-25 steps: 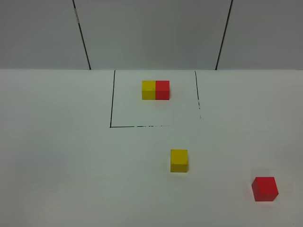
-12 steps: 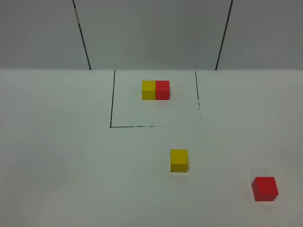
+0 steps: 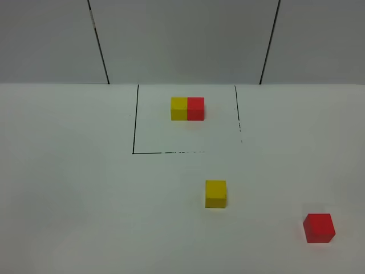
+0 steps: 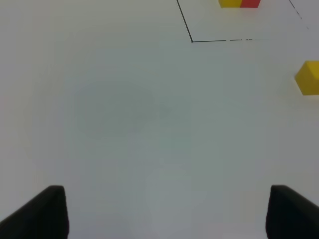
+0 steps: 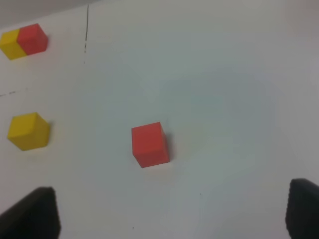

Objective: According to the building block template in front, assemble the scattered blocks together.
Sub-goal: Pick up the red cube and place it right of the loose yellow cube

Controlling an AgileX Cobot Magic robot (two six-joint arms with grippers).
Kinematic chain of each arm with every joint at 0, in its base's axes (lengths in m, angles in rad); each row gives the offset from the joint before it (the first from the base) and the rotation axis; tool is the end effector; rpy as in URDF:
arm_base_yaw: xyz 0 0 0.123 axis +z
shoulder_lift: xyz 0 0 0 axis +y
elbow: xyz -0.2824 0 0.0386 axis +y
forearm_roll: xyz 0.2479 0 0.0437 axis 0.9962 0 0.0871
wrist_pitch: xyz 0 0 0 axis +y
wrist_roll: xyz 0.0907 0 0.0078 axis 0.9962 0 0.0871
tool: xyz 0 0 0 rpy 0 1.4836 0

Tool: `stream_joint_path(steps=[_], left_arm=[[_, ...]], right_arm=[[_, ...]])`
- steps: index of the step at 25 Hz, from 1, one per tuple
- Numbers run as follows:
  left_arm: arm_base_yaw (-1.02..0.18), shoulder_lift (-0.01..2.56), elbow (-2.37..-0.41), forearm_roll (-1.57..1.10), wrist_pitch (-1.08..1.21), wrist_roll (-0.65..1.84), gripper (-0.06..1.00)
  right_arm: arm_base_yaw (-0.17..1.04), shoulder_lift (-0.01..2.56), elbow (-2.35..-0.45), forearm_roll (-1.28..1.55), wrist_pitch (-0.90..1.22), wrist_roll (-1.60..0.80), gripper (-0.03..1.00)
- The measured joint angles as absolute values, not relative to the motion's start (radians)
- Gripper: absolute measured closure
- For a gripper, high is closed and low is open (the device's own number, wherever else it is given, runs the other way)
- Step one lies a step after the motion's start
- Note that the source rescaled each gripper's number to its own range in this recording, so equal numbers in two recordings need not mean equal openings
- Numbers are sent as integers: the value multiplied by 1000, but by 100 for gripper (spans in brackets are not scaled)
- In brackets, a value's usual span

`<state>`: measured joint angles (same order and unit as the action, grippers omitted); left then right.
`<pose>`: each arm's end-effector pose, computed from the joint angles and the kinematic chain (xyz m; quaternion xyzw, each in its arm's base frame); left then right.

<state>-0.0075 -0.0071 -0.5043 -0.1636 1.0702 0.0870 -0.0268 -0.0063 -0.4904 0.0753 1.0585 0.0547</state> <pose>-0.0075 -0.0130 0.2784 0.0441 0.8487 -0.0609 0.5234 -0.0046 0.0061 0.2748 0.0334 0.8523 0.0449 0.5201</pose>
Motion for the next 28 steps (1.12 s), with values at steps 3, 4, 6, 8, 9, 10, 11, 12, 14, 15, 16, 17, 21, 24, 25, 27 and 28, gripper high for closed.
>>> stream_joint_path(steps=[3, 4, 6, 8, 9, 10, 11, 12, 14, 15, 16, 17, 21, 24, 25, 27, 28], left_arm=[[-8, -7, -504, -164, 1070, 87, 3], [-8, -7, -504, -164, 1070, 87, 3], [-8, -8, -504, -164, 1070, 87, 3], [-8, -8, -504, -164, 1070, 87, 3], [-8, -8, -504, -164, 1070, 87, 3], [-8, -8, -504, -164, 1070, 87, 3], [-8, -8, -504, -164, 1070, 87, 3], [-8, -8, -504, -164, 1070, 87, 3], [-8, -8, -504, -164, 1070, 87, 3], [-8, -8, -504, -164, 1070, 87, 3], [-8, -8, -504, -164, 1070, 87, 3], [-8, -8, -504, -164, 1070, 87, 3], [-8, -8, -504, -165, 1070, 87, 3], [-8, -8, -504, -165, 1070, 87, 3], [-8, -8, -504, -165, 1070, 87, 3], [-8, -8, -504, -165, 1070, 87, 3], [-8, -8, -504, -165, 1070, 87, 3]], right_arm=[[-27, -6, -490, 75, 1059, 55, 16], [-27, -6, -490, 75, 1059, 55, 16], [-27, -6, -490, 75, 1059, 55, 16], [-27, -6, -490, 75, 1059, 54, 16], [-27, -6, -490, 75, 1059, 54, 16], [-27, -6, -490, 75, 1059, 54, 16], [-27, -6, -490, 75, 1059, 54, 16], [-27, -6, -490, 75, 1059, 54, 16], [-27, -6, -490, 75, 1059, 54, 16], [-27, -6, -490, 75, 1059, 54, 16], [-27, -6, -490, 75, 1059, 54, 16], [-27, -6, -490, 75, 1059, 55, 16], [-27, -6, -490, 75, 1059, 55, 16], [-27, -6, -490, 75, 1059, 55, 16], [-27, -6, -490, 75, 1059, 55, 16], [-27, -6, -490, 75, 1059, 55, 16], [-27, -6, -490, 75, 1059, 55, 16]])
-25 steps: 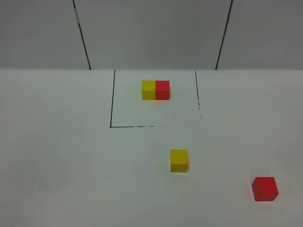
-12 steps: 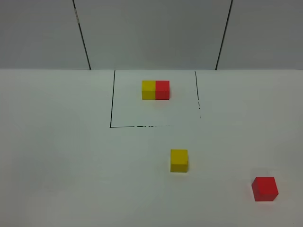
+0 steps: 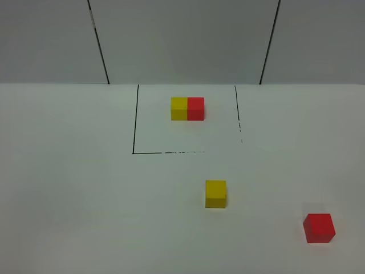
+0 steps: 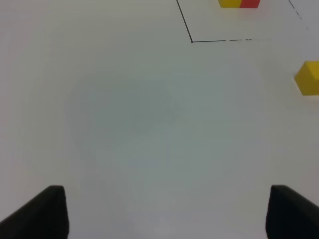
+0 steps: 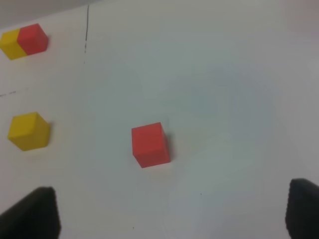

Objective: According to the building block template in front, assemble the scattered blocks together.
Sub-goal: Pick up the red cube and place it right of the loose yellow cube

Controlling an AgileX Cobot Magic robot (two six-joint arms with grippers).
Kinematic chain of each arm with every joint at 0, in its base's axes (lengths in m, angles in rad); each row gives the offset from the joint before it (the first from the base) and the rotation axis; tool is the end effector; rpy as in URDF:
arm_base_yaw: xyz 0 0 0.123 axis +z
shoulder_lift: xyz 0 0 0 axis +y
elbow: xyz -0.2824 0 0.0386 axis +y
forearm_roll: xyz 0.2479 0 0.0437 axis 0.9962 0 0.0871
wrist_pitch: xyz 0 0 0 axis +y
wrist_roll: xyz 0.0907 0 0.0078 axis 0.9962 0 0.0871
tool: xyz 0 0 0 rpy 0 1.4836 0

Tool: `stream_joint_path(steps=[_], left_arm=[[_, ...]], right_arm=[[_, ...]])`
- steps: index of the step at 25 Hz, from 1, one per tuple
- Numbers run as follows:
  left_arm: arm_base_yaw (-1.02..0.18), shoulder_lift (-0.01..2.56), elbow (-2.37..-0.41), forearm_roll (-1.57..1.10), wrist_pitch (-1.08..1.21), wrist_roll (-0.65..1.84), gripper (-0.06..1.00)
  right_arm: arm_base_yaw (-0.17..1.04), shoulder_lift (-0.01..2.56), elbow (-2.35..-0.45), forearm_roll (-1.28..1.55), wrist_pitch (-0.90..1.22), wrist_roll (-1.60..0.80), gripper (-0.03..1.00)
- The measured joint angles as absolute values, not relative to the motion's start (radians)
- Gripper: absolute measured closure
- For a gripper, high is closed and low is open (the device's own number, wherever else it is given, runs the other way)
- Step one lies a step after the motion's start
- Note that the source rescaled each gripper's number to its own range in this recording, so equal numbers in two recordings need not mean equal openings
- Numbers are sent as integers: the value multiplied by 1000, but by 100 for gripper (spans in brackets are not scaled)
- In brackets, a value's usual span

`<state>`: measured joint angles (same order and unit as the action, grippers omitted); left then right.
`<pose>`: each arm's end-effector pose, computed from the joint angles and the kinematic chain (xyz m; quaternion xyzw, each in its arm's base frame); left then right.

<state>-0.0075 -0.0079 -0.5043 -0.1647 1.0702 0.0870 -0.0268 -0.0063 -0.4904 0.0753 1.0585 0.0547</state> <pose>-0.0077 -0.0130 0.2784 0.0442 0.8485 -0.0614 0.5238 -0.0046 0.0061 0.2748 0.0334 0.8523 0.0449 0.5201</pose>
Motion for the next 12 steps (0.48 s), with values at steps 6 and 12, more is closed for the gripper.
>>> stream_joint_path(steps=[6, 12], left_arm=[[-8, -8, -504, -165, 1070, 87, 3], [-8, -8, -504, -165, 1070, 87, 3]], right_arm=[[-27, -6, -490, 75, 1059, 55, 16], [-27, -6, -490, 75, 1059, 54, 16]])
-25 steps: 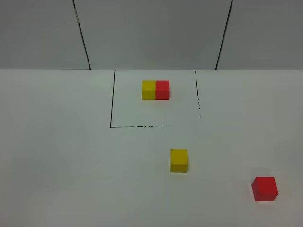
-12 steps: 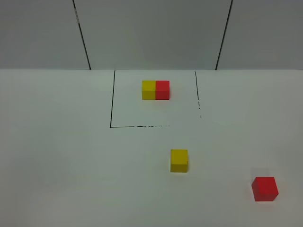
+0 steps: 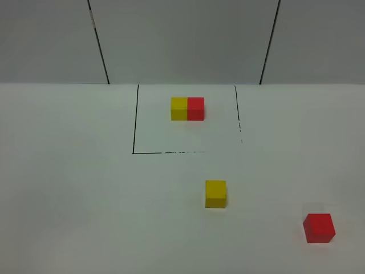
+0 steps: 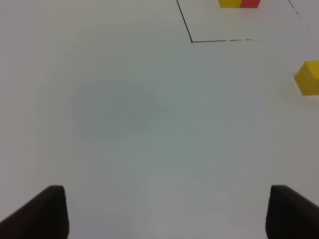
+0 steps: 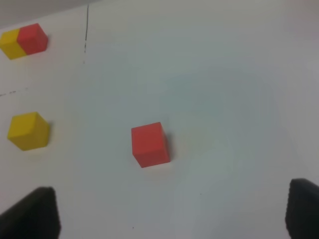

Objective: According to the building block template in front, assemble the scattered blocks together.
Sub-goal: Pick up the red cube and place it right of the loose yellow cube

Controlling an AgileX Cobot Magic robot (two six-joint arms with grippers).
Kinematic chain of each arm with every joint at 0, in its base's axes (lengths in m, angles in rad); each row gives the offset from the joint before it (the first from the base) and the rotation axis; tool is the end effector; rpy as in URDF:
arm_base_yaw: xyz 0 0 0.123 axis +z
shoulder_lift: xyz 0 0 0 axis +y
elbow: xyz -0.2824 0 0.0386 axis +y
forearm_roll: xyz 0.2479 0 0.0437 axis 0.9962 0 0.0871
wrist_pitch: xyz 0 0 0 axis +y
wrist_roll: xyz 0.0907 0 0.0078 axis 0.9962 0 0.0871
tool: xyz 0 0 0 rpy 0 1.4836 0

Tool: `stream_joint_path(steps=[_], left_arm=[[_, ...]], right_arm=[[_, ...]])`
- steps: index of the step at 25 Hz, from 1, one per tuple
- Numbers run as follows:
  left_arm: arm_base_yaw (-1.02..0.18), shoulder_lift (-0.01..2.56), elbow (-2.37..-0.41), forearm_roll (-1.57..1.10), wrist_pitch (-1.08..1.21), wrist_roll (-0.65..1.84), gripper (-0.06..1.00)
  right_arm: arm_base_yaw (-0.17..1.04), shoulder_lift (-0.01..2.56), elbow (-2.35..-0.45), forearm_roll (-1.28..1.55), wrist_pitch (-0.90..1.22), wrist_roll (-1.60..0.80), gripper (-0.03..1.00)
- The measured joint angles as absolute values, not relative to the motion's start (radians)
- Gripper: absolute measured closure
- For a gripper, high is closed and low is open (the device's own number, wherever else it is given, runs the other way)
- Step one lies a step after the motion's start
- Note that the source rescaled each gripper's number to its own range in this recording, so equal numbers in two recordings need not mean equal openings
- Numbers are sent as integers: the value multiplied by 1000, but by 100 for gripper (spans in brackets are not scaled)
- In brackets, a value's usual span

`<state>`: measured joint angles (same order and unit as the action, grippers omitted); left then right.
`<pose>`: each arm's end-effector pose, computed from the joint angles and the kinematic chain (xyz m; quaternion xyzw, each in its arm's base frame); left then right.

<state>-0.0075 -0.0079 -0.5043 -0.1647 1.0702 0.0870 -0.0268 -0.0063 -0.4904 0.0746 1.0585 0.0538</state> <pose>-0.0077 -0.0130 0.2784 0.0442 0.8485 -0.0614 0.5238 -0.0046 0.0060 0.2748 0.0330 0.8523 0.0443 0.5202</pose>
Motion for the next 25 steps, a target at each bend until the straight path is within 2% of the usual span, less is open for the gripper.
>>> stream_joint_path(steps=[16, 19, 24, 25], left_arm=[[-8, -8, -504, -165, 1070, 87, 3], [-8, -8, -504, -165, 1070, 87, 3], [-8, -8, -504, -165, 1070, 85, 3], [-8, -8, -504, -165, 1070, 85, 3]], right_arm=[[-27, 50, -490, 72, 1058, 55, 16], [-27, 161, -490, 72, 1056, 55, 12], [-27, 420, -512, 81, 1017, 40, -3], [-27, 479, -520, 90, 1004, 35, -3]])
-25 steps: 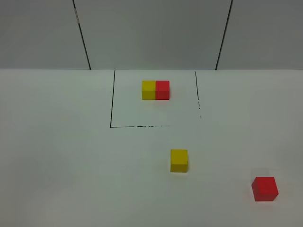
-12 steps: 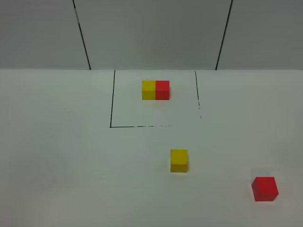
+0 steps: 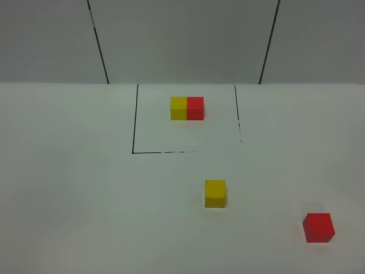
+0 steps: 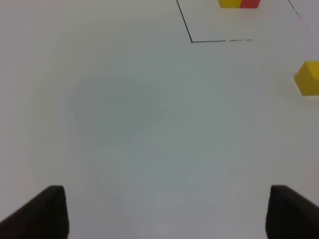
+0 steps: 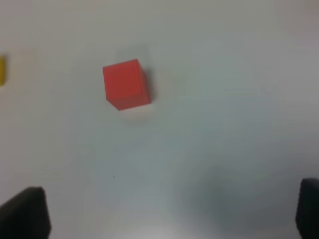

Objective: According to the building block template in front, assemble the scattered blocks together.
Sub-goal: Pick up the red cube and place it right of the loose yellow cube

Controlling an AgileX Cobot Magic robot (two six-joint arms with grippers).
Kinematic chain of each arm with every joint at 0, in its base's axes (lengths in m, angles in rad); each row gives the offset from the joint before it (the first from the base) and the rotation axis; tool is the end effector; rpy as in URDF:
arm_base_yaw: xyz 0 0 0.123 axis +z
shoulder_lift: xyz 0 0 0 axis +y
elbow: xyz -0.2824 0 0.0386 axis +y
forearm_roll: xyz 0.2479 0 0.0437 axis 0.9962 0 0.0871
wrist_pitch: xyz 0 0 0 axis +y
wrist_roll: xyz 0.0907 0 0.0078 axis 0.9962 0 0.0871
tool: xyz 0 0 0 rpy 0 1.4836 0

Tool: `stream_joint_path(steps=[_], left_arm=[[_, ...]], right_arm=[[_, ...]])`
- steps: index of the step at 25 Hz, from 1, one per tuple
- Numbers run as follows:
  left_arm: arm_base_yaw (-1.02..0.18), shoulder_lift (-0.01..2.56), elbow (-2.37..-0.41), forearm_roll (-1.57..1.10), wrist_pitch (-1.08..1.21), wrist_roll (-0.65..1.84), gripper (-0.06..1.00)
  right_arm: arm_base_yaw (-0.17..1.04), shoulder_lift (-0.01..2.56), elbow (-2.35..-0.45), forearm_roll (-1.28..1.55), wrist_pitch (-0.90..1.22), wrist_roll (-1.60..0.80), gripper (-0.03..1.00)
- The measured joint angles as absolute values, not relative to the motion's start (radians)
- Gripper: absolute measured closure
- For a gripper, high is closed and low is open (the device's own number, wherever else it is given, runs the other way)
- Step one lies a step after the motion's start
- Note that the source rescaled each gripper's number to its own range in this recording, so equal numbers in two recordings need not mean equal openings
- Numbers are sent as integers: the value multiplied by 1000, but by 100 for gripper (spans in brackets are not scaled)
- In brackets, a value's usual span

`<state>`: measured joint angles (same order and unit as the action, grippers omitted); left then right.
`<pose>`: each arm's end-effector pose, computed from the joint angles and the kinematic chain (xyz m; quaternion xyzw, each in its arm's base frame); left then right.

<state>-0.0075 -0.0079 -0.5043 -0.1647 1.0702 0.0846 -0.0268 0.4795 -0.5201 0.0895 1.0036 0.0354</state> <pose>-0.0077 -0.0130 0.2784 0.0432 0.8485 -0.0620 0.5237 0.0715 0.0050 0.2716 0.0390 0.9385 0.0451 0.3400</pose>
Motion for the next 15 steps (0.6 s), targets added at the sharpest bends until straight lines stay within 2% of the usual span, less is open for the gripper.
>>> stream_joint_path(steps=[11, 15], left_arm=[[-8, -8, -504, -165, 1070, 85, 3], [-8, -8, -504, -165, 1070, 85, 3]], right_arm=[[-27, 1159, -634, 180, 915, -74, -3], [25, 1325, -697, 163, 868, -76, -3]])
